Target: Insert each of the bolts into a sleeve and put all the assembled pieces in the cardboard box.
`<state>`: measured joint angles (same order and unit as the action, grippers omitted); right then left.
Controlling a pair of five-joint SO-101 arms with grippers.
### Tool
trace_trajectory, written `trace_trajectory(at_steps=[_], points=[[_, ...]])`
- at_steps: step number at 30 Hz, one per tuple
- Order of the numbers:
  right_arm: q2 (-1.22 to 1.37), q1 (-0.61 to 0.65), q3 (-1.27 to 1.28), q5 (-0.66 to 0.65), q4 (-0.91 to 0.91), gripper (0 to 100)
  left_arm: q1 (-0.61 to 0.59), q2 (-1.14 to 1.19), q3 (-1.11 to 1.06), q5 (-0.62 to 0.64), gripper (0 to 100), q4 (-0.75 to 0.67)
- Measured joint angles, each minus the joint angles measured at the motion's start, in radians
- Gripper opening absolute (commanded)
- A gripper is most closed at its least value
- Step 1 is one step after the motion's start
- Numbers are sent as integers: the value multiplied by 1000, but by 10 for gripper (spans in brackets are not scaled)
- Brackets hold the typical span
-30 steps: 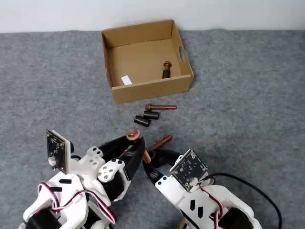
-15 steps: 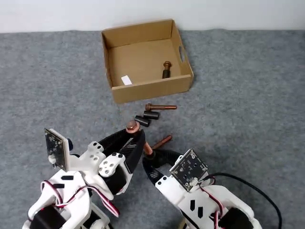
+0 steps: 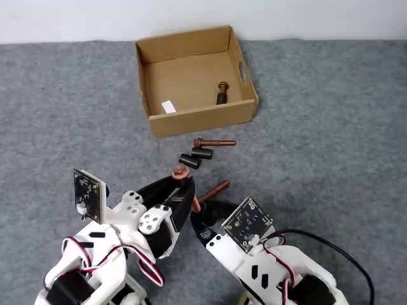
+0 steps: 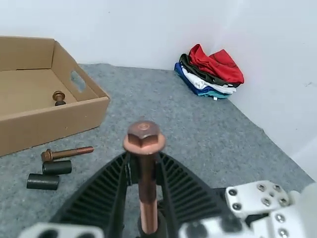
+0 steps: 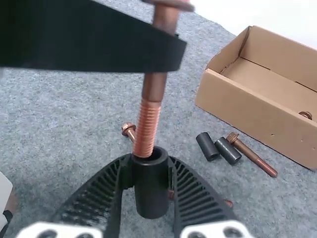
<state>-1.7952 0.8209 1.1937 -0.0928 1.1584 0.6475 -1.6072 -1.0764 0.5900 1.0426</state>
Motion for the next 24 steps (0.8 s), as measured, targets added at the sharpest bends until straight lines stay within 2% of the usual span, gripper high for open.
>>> trace_trajectory(at_steps=[11,18,24], points=[[0,2,0,-2,0,8,66,0,2,-2,4,-6],[-2,-2,-3,-2,0,8,68,0,-68,-2,4,-120],[0,-3,-2,-2,0,8,66,0,-95,-2,4,-141]])
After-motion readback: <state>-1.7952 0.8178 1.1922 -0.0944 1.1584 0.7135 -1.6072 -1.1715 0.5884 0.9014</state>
